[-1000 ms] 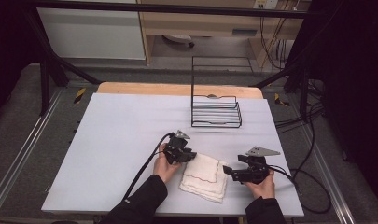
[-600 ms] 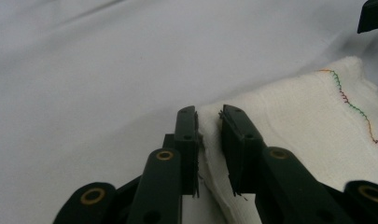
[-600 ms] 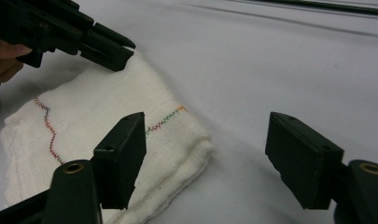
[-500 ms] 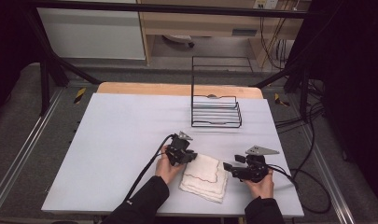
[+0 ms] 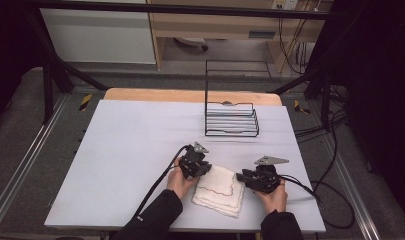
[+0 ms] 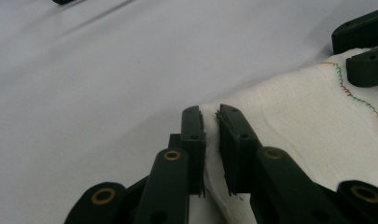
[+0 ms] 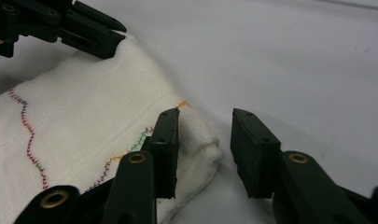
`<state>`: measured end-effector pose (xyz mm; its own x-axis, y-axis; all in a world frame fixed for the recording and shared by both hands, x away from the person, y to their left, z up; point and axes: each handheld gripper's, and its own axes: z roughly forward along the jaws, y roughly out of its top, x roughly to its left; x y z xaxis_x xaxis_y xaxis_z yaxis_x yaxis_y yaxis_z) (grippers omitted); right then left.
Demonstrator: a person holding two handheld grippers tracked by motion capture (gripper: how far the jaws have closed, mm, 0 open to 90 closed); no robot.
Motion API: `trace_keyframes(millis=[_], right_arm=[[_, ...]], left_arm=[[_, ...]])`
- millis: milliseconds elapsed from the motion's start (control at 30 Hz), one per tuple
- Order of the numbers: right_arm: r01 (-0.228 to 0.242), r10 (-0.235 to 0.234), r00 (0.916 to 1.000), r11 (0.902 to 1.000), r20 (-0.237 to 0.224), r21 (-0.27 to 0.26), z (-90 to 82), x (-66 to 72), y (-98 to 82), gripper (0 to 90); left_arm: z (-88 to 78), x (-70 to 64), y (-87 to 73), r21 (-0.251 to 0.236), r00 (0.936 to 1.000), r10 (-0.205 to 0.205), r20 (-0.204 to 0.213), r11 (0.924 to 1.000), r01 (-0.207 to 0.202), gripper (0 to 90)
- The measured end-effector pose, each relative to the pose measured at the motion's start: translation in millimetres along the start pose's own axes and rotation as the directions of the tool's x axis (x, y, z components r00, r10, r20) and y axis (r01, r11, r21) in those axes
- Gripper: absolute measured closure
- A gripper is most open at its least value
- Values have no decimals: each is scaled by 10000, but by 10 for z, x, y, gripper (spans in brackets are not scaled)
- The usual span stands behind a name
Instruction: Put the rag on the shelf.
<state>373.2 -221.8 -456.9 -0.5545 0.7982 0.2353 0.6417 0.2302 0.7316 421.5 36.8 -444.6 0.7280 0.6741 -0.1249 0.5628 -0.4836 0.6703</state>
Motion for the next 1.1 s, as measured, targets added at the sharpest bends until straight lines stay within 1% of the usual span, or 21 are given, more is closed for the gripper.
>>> trace_keyframes(millis=[33, 100, 133, 200, 233, 300, 433, 600, 700, 733, 900, 933, 967, 1000, 1100], right_arm=[[25, -25, 10000, 10000, -11, 12, 7, -3, -6, 658], [-224, 225, 9997, 9997, -112, 81, 9, 6, -3, 672], [-219, 220, 9997, 9997, -111, 111, 10, 0, -2, 682], [-389, 392, 9991, 9991, -177, 164, 13, 1, 1, 705], [-389, 392, 9991, 9991, -177, 164, 13, 1, 1, 705], [-613, 622, 9976, 9977, -305, 299, 12, 4, 8, 748], [-811, 825, 9958, 9960, -394, 379, 15, -1, 20, 791], [-869, 882, 9954, 9956, -380, 345, 2, 5, 22, 816], [-851, 863, 9956, 9958, -372, 329, -8, 10, 25, 820], [-779, 789, 9963, 9965, -335, 311, -12, 12, 26, 822], [-859, 860, 9954, 9963, -419, 60, -76, 29, 42, 824], [-833, 830, 9957, 9965, -416, -45, -83, 31, 42, 825], [-830, 824, 9956, 9965, -437, -118, -94, 38, 45, 824], [-817, 808, 9957, 9965, -443, -178, -105, 46, 48, 824], [-782, 762, 9958, 9962, -509, -374, -141, 65, 58, 824]], left_arm=[[0, 2, -3, -25, 10000, -1, 19, 10000, 1, 798], [-1, 11, -8, -43, 10000, -21, 87, 10000, 22, 798], [1, 19, -13, -96, 9999, -10, 142, 10000, 11, 798], [0, 27, -14, -90, 9999, 15, 169, 10000, -14, 797], [0, 31, -16, -104, 9997, -35, 227, 9999, 37, 797], [1, 40, -19, -117, 9995, -103, 294, 9999, 107, 797], [-2, 43, -19, -131, 9995, -70, 317, 9999, 74, 798], [-12, 68, -51, -365, 9986, -169, 503, 9992, 187, 808], [-17, 67, -51, -376, 9987, -128, 494, 9992, 146, 815], [-21, 67, -51, -380, 9987, -99, 497, 9992, 118, 815], [-57, 91, -58, -510, 9973, -270, 690, 9982, 305, 823], [-82, 99, -61, -637, 9963, -358, 784, 9971, 409, 823], [-82, 99, -61, -637, 9963, -358, 784, 9971, 409, 823], [-114, 102, -67, -773, 9958, -360, 841, 9961, 426, 823], [-150, 108, -77, -909, 9952, -349, 910, 9949, 432, 823]])
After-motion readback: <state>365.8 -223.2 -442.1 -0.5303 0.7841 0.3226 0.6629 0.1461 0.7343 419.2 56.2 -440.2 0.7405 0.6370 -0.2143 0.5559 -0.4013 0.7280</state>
